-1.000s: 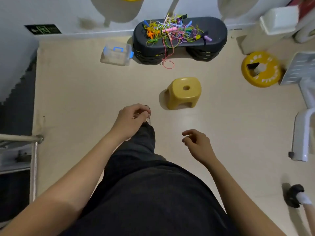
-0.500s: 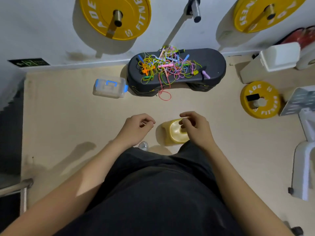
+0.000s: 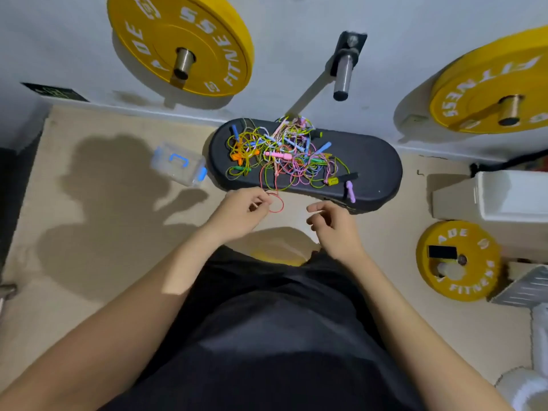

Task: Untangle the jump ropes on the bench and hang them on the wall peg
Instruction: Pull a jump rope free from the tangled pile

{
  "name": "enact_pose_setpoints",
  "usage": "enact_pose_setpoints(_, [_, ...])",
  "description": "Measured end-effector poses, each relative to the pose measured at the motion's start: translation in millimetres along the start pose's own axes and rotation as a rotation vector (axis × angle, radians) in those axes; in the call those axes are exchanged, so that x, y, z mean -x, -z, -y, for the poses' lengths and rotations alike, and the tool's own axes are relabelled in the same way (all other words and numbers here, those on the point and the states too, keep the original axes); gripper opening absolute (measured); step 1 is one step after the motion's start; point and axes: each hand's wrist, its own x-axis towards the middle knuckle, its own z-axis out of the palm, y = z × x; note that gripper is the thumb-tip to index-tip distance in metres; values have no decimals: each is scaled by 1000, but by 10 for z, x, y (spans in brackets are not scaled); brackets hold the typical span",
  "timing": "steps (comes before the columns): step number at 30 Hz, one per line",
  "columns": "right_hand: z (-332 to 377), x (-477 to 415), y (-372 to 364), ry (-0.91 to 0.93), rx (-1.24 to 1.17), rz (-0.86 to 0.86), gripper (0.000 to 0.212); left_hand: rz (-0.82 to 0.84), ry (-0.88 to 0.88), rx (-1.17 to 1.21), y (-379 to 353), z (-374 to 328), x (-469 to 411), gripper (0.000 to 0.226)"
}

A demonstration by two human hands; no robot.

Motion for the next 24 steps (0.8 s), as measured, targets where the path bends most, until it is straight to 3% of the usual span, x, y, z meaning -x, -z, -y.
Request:
enact_pose_setpoints(5, [-321, -523, 755, -51, 187, 199, 25, -62, 8, -93, -7, -616, -618, 17])
enact_pose_setpoints(9, [-407, -1180, 974, -61, 206, 189, 23, -47, -14, -151, 13, -615, -1275, 18])
enact_pose_setpoints(16, [-871, -3009, 400, 11, 173, 72, 19, -58, -125, -260, -353, 456, -3099, 17])
enact_pose_setpoints(24, [-1920, -5009, -598, 308, 252, -45, 15, -183, -241, -226, -1233, 1985, -4890, 20])
